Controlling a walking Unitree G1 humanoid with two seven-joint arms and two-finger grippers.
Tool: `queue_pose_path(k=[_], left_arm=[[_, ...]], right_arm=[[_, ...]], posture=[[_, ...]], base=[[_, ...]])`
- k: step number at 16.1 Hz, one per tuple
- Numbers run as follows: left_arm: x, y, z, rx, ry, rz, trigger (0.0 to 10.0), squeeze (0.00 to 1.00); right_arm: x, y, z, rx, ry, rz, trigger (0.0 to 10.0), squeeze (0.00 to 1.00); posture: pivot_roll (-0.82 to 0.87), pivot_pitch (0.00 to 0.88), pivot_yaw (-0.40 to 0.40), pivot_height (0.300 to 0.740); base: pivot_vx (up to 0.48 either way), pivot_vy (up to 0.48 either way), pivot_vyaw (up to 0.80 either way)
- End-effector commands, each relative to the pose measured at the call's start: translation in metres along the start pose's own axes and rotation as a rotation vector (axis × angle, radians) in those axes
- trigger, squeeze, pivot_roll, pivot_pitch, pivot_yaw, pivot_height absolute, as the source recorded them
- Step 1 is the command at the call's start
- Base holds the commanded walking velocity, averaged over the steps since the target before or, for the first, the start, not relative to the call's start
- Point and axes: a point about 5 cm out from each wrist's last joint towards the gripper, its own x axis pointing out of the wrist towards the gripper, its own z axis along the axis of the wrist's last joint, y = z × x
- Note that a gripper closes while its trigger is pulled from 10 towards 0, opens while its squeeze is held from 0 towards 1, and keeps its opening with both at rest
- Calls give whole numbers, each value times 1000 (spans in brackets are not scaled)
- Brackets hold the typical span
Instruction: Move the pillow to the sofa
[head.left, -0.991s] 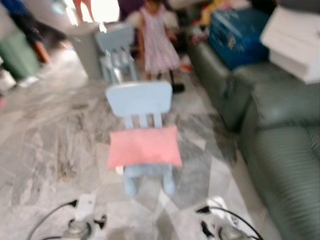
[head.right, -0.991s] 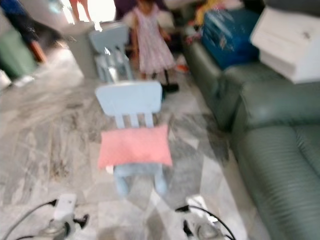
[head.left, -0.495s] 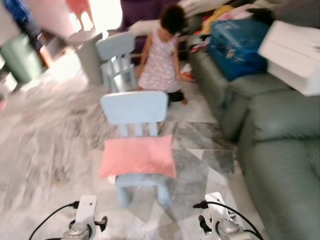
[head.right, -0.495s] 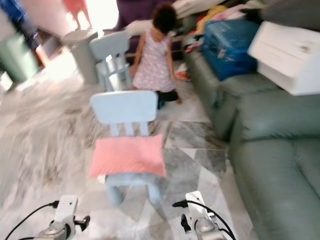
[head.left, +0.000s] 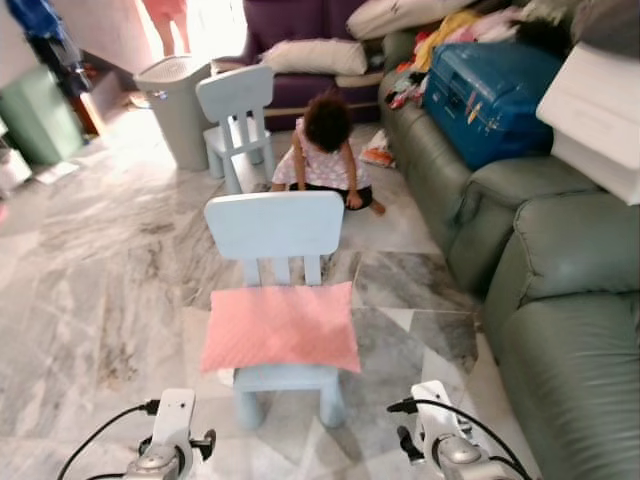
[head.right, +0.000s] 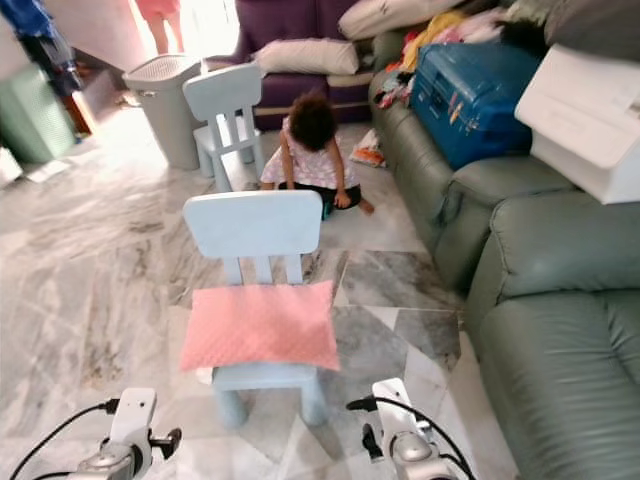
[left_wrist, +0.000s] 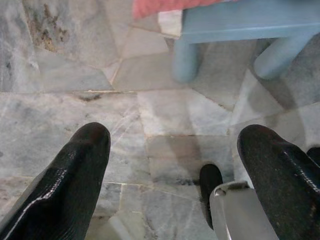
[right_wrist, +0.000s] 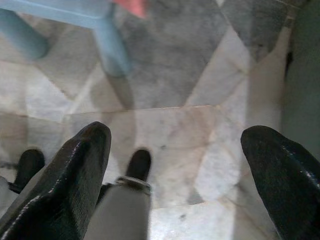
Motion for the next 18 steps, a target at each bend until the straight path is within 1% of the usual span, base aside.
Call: queue_pose_path(k=[1,5,9,16,18], left_arm=[[-2,15,-5,12,19,40,10000,0],[-2,14,-4,7,14,37,10000,0],[-1,13,-1,32,7,42,10000,0],[-1,11,-3,17,12,31,10000,0],[-1,10,-3,14,10,26,10000,0]], right_arm=[[0,15,2,0,-4,38,10000,0],[0,15,1,-5,-5,41,10000,0],[0,14,1,1,-5,40,10000,0],[0,13,1,0,-3,39,10000,0],[0,13,0,-2,-3,38,10000,0]], posture=[[-109,0,59,740],[-108,0,60,740],[-110,0,59,740],[-111,0,56,740],[-111,0,55,740]], base=[[0,255,0],[0,0,0],[0,0,0],[0,0,0],[274,0,0]])
